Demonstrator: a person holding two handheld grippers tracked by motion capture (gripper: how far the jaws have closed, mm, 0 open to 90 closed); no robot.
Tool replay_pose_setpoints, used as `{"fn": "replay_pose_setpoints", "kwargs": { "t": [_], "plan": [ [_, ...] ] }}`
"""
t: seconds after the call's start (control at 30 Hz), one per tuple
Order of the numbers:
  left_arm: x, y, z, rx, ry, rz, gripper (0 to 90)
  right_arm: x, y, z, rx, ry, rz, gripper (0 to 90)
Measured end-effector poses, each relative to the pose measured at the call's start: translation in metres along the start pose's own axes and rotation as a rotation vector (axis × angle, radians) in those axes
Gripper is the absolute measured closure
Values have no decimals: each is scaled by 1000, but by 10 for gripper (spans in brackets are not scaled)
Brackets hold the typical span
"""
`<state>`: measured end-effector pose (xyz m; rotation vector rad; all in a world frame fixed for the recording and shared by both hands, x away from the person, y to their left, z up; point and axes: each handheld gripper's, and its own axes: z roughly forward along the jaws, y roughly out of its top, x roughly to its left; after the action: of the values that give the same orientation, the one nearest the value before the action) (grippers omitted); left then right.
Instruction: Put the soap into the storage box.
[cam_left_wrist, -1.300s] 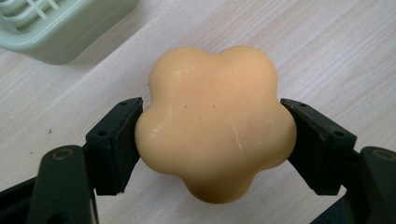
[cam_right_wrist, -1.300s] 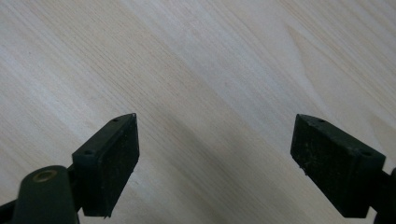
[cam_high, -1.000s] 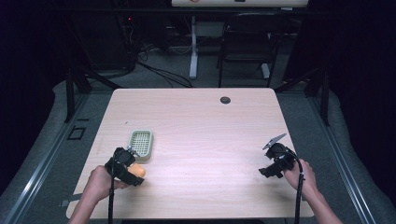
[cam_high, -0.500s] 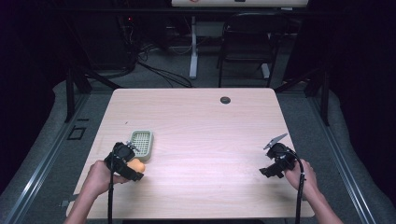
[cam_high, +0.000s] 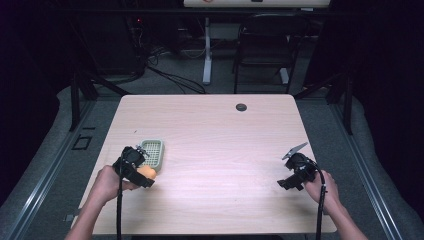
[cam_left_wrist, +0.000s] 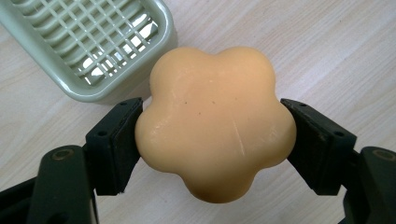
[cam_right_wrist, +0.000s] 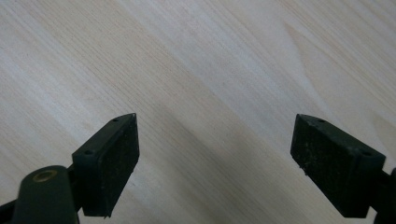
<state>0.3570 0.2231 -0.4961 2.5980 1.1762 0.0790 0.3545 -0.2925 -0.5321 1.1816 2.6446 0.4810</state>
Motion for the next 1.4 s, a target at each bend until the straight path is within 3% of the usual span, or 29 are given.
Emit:
{"fn": "replay_pose_setpoints", "kwargs": {
  "t": [0.4, 0.43, 1.4],
  "plan": [
    [4, 4, -7, 2, 11, 8, 250, 3, 1, -3, -1, -4, -13, 152],
    [5, 6, -10, -1, 16, 10, 251, 4, -1, -3, -7, -19, -5, 152],
    [22, 34, -22, -5, 38, 17, 250, 3, -1, -3, 1, -19, -5, 152]
  ]
}}
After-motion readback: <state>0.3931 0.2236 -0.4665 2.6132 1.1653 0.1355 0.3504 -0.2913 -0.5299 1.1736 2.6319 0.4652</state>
